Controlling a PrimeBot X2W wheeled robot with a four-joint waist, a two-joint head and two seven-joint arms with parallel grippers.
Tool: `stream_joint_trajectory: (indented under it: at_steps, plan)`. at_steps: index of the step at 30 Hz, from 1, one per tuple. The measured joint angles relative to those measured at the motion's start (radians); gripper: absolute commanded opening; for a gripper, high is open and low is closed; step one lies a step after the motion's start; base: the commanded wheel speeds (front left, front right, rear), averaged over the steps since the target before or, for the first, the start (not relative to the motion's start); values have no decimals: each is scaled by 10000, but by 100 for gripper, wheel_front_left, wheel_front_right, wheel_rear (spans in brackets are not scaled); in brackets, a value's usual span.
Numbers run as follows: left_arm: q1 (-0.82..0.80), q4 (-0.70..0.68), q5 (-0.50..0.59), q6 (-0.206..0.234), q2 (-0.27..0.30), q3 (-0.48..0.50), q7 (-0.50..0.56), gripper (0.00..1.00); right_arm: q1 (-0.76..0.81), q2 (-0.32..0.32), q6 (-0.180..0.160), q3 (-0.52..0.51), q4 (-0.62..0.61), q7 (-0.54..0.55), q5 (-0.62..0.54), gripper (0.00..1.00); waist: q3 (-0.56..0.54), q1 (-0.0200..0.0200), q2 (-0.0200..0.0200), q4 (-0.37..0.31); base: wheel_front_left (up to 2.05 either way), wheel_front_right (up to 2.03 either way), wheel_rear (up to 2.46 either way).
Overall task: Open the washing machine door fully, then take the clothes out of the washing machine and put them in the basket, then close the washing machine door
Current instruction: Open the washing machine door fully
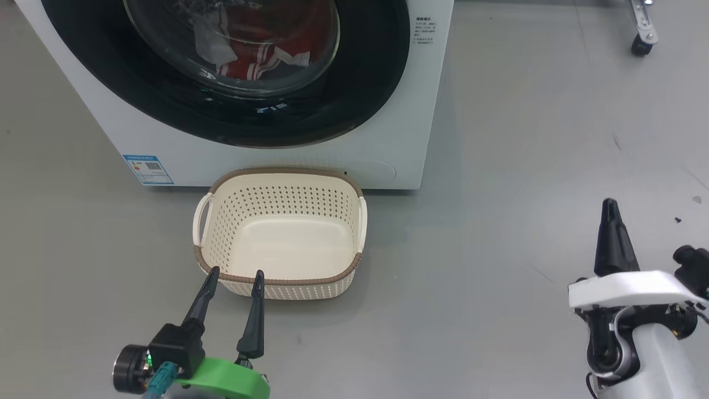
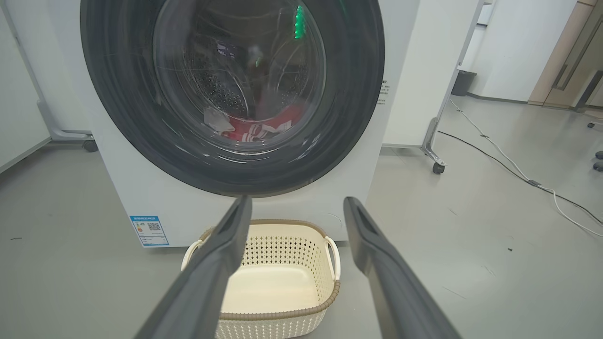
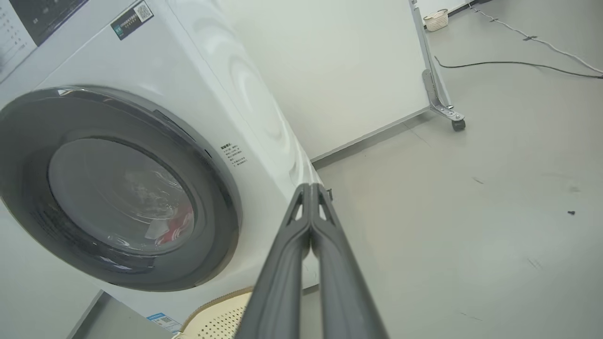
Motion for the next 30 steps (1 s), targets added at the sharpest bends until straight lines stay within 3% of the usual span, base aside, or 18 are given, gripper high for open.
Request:
stream_joint_trajectory:
  at_steps: [16, 22, 30]
  plan:
    - [-876, -351, -144, 0, -4, -617, -2, 100, -3096, -63, 50, -796, -355, 1862, 2654, 0, 1499, 0, 0, 569, 0, 0, 0]
    - [-1305, -560, -288, 0, -4, -863, 0, 100, -4374, -635, 21, -874, -242, 2882, 2991, 0, 2111, 0, 0, 840, 0, 0, 0]
    - [-1714, -642, -401, 2, -10, -1034, -2, 100, -6003, -930, -324, -980, 176, 3896, 3601, 0, 2806, 1, 0, 1244, 0, 0, 0]
